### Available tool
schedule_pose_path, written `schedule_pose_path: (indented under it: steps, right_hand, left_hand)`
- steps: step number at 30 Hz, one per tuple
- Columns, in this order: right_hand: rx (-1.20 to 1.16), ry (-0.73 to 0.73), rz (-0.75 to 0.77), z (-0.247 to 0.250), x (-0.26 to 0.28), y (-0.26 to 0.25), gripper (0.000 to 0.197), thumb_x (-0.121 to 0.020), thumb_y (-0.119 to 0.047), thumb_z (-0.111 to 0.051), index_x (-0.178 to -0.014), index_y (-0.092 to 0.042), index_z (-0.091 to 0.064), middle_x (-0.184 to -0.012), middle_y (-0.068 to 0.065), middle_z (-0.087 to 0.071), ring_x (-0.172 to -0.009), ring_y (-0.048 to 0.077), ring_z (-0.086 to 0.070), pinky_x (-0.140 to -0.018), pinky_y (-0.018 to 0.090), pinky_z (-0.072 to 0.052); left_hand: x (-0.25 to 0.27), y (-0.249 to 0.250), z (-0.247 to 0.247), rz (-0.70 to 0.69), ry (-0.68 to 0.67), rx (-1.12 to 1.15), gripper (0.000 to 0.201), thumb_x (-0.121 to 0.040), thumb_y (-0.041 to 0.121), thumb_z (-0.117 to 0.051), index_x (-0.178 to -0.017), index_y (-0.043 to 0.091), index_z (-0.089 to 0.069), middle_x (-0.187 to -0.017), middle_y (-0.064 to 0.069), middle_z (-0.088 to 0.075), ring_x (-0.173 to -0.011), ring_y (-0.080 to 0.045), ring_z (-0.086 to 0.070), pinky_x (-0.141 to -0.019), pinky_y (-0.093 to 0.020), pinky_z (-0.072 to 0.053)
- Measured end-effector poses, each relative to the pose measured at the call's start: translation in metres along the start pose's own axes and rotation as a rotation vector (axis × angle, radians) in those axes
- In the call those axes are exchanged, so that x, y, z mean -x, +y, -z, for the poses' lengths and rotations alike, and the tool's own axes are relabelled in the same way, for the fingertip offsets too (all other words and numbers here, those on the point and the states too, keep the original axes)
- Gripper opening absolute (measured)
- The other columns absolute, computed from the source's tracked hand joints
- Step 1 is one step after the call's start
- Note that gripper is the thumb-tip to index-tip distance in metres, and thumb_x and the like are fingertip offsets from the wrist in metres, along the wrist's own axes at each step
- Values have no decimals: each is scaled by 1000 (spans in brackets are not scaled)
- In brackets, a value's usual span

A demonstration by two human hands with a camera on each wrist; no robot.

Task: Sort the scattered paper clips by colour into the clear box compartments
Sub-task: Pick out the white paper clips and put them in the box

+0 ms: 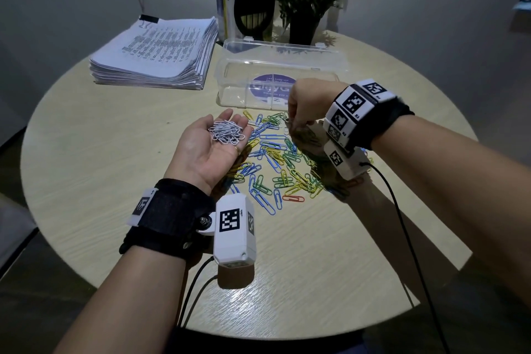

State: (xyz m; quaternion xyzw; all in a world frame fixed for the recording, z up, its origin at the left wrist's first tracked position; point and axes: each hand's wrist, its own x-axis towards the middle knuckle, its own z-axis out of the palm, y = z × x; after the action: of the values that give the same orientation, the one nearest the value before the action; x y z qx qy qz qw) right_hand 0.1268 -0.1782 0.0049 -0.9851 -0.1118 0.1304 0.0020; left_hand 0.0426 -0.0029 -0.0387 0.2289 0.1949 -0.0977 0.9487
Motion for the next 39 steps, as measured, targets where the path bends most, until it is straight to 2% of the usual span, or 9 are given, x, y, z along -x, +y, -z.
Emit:
schedule_pose_path:
  steps: [3,6,10,16,21,25,30,35,39]
  right_hand:
    - [32,33,-16,-2,-4,-2,32,-74,-24,-78,-97,-2,-73,-98,16,-72,-69,17,-50,-55,24,-38]
    - [43,40,-16,-2,-4,-5,31,-71,-30,-81,-93,-7,-76,-93,8,-74,-74,18,-59,-52,21,-41]
    - [-1,12,87,-5,-2,-6,14,-76,-16,-77,-90,-16,-79,-85,-1,-74,-81,17,-66,-72,30,-53]
    - [56,20,147,-4,2,-3,14,-76,-17,-77,-90,-17,-78,-87,1,-74,-78,16,-63,-69,27,-49]
    - [142,-12,184,-7,3,-4,17,-84,-18,-67,-96,-8,-75,-93,9,-72,-77,21,-57,-65,26,-43]
    - [94,9,206,-3,5,-4,18,-80,-23,-75,-94,-12,-76,-89,3,-72,-77,16,-59,-57,20,-41]
    - [106,-6,263,-3,6,-4,13,-76,-23,-78,-89,-20,-78,-85,-2,-74,-75,16,-64,-69,29,-53]
    - [192,-75,212,-8,4,-5,27,-88,-31,-62,-96,-8,-73,-95,9,-72,-87,28,-65,-73,33,-54]
    - [72,-14,184,2,11,-9,17,-87,-23,-62,-94,-9,-69,-91,6,-68,-78,21,-59,-61,25,-44]
  left_hand:
    - [0,0,0,0,0,-7,38,-103,22,-27,-94,-1,-56,-92,-16,-58,-87,-26,-58,-88,-41,-44]
    - [0,0,1,0,2,-10,37,-103,22,-28,-95,-1,-56,-91,-16,-58,-87,-26,-59,-87,-41,-45]
    - [-1,1,1,-1,3,-9,37,-103,22,-28,-96,-1,-56,-93,-16,-59,-87,-26,-59,-85,-42,-45]
    - [-1,0,0,-3,4,-11,38,-103,22,-27,-95,-1,-56,-92,-16,-58,-87,-26,-59,-86,-41,-44]
    - [0,0,-1,-4,7,-7,38,-103,22,-27,-94,0,-56,-91,-15,-58,-85,-25,-58,-86,-41,-44]
    - [0,1,-1,-8,12,-9,38,-104,22,-27,-94,-1,-56,-91,-15,-58,-85,-25,-58,-86,-41,-44]
    - [1,1,0,-6,10,-7,38,-103,22,-27,-94,-1,-56,-92,-16,-58,-85,-26,-58,-87,-41,-44]
    - [0,0,-1,-8,17,-20,38,-103,22,-27,-95,-1,-56,-92,-15,-58,-87,-25,-58,-88,-41,-43]
    - [0,0,-1,3,20,-45,37,-103,22,-28,-94,0,-56,-94,-15,-58,-88,-26,-57,-93,-42,-41]
